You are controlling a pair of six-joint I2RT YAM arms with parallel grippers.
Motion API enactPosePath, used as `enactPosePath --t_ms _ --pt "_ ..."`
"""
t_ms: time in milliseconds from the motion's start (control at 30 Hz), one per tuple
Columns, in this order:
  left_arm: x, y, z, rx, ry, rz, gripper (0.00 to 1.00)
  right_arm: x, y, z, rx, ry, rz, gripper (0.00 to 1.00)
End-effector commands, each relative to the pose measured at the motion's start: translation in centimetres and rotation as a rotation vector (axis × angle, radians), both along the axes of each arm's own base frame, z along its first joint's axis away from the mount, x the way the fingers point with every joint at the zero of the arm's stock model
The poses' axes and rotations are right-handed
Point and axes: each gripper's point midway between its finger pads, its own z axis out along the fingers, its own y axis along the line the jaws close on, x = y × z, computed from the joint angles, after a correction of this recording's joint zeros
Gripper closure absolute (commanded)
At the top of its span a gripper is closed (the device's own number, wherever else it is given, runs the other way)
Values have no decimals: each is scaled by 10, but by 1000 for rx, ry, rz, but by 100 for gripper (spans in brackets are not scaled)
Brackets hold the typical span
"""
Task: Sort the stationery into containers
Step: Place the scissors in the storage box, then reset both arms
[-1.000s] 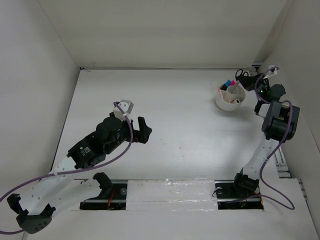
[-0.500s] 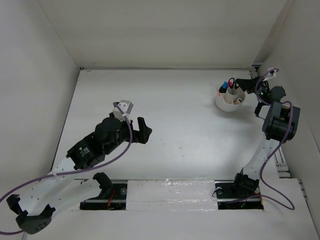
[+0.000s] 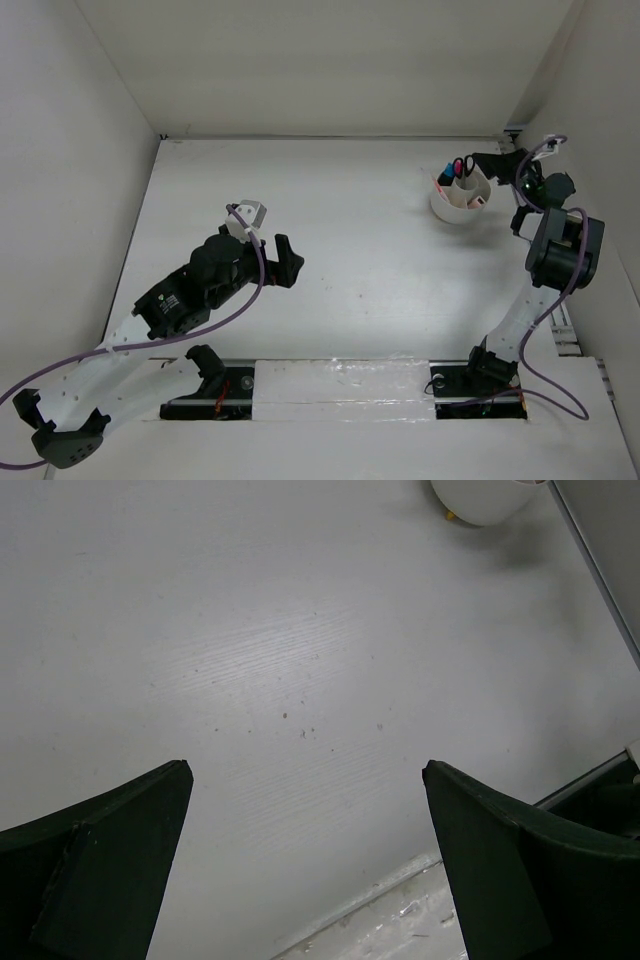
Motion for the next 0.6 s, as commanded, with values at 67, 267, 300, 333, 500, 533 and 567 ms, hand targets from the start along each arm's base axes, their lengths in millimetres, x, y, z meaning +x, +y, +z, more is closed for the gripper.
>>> enactPosePath --t_ms 67,267,300,333,500,533,567 --pt "2 -3 10 -27 -37 -10 0 -41 -3 104 -154 -536 -143 0" --pt "9 9 7 -16 -33 76 0 -51 6 125 -106 -514 -169 0" --pt "11 12 8 -10 -40 96 0 -55 12 130 -123 -533 -167 0" --pt "13 18 5 -2 -33 129 0 -54 15 129 -117 -508 -171 0" --pt "26 52 8 -7 -28 332 0 -64 42 121 -112 -393 -245 0" --pt "28 59 12 -8 -40 376 0 -73 47 129 -141 -386 -269 0" --pt "27 64 13 -14 -44 397 0 -75 46 129 -135 -363 -324 0"
